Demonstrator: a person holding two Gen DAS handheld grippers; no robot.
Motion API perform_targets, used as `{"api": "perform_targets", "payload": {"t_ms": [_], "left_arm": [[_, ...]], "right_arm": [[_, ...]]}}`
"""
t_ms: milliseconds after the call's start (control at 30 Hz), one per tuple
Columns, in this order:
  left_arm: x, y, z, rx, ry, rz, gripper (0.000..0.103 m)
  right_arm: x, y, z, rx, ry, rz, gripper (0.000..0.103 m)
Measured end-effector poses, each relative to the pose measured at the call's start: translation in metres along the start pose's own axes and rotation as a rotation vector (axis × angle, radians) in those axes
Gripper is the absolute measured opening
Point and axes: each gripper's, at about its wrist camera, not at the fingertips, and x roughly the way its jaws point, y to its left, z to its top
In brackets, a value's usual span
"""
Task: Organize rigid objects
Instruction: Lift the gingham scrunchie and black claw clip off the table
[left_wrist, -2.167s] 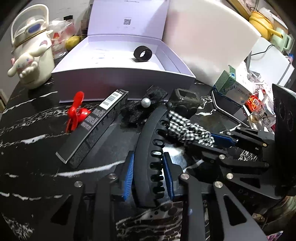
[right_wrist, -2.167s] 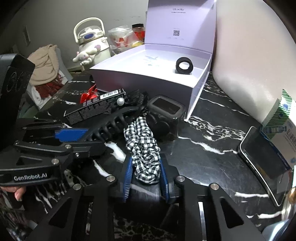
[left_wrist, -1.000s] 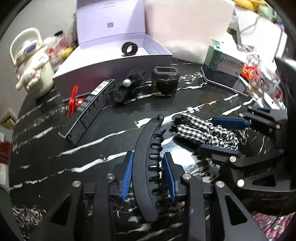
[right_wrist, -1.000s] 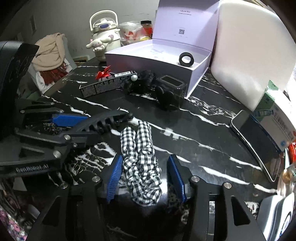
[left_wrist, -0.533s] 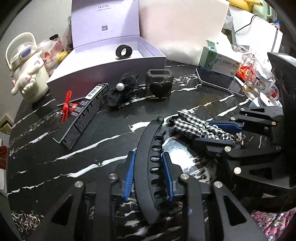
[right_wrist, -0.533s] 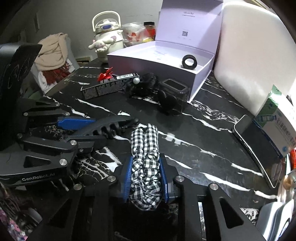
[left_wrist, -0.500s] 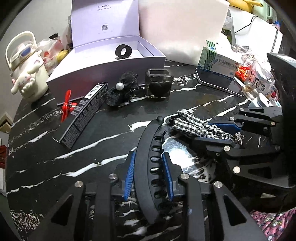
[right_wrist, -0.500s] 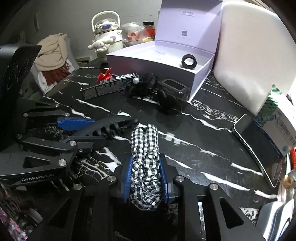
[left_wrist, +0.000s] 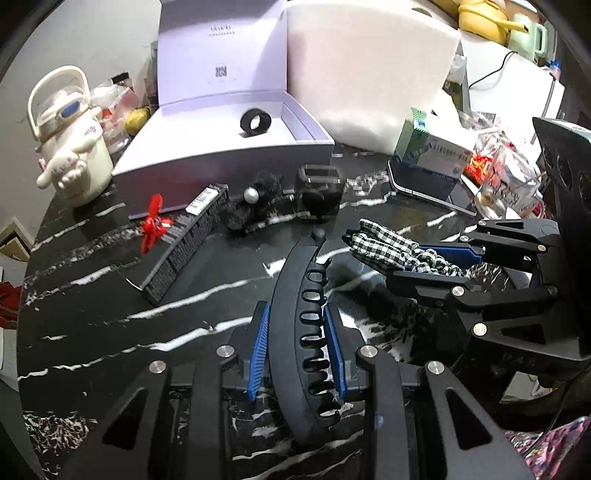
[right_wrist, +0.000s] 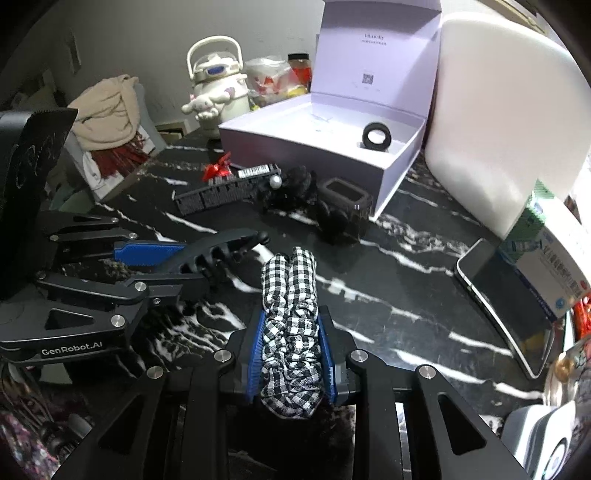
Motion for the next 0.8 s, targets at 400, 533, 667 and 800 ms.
{"api": "perform_targets", "payload": {"t_ms": [400, 533, 667, 800], "left_arm": [[-0.03, -0.001, 0.026, 0.011, -0.106, 0.02, 0.029], [-0.036, 0.002, 0.033, 0.006, -0.129, 0.025, 0.029], [-0.041, 0.004, 0.041, 0.007, -0.146, 0.033, 0.029], [-0.047, 0.008, 0.05, 0.004, -0.17, 0.047, 0.029]], "right_arm": [[-0.025, 0.001, 0.031, -0.017, -0.068, 0.029, 0.026], [-0.03, -0.001, 0.041, -0.018, -0.08, 0.026, 0.026], [-0.035, -0.002, 0.05, -0.027, -0.1, 0.018, 0.026], [-0.039, -0.004, 0.06, -0.048, -0.121, 0.018, 0.026]]}}
